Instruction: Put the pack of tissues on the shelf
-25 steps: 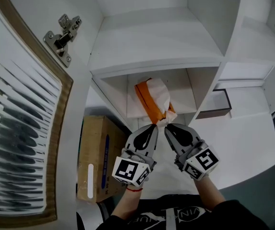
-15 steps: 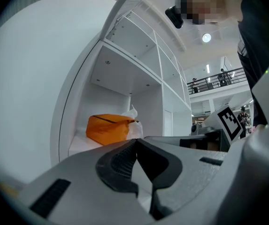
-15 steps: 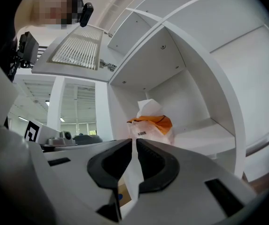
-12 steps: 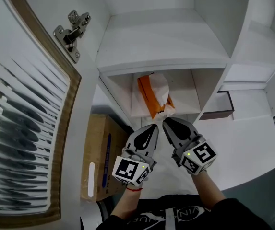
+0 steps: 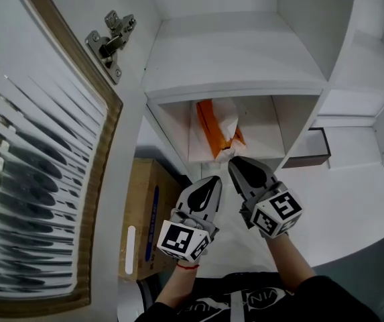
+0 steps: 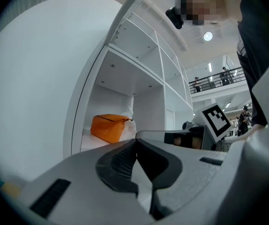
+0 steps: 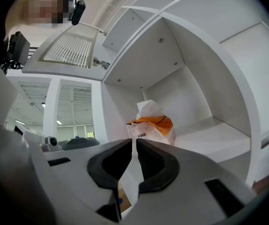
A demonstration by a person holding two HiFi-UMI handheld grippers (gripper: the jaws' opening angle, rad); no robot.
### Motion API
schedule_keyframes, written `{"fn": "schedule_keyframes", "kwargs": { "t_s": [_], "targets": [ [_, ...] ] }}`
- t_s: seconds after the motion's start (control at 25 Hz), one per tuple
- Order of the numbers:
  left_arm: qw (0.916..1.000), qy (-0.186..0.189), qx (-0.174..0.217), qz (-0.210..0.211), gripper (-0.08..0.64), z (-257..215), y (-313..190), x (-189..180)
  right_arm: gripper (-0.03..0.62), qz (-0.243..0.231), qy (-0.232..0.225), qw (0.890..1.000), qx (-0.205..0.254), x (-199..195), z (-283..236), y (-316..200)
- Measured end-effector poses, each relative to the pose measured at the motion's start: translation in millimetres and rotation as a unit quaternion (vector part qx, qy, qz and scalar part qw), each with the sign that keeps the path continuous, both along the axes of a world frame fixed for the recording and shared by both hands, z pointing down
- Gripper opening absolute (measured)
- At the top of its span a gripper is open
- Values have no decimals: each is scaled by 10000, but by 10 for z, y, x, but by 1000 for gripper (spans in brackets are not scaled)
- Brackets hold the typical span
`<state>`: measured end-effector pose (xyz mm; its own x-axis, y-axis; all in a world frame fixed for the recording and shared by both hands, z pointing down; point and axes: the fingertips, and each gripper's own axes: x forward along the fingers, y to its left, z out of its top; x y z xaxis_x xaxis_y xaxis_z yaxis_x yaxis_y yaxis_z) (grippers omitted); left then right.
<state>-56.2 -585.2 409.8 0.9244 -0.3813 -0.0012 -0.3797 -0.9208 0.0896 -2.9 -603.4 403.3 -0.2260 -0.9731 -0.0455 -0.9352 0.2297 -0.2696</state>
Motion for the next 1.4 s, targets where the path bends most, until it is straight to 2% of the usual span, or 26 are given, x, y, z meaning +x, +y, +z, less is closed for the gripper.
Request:
{"fn": "schedule_keyframes", "kwargs": {
  "t_s": [0.84,1.4],
  "targets": [
    [9999,37,-79,-67,8,48,58,-91,40,255,-189,9992,-235,38,-26,-183],
    [9999,63,-115,-40,8,44,124,-2,40,91,-144,9998,-140,25,-56,22]
  ]
}}
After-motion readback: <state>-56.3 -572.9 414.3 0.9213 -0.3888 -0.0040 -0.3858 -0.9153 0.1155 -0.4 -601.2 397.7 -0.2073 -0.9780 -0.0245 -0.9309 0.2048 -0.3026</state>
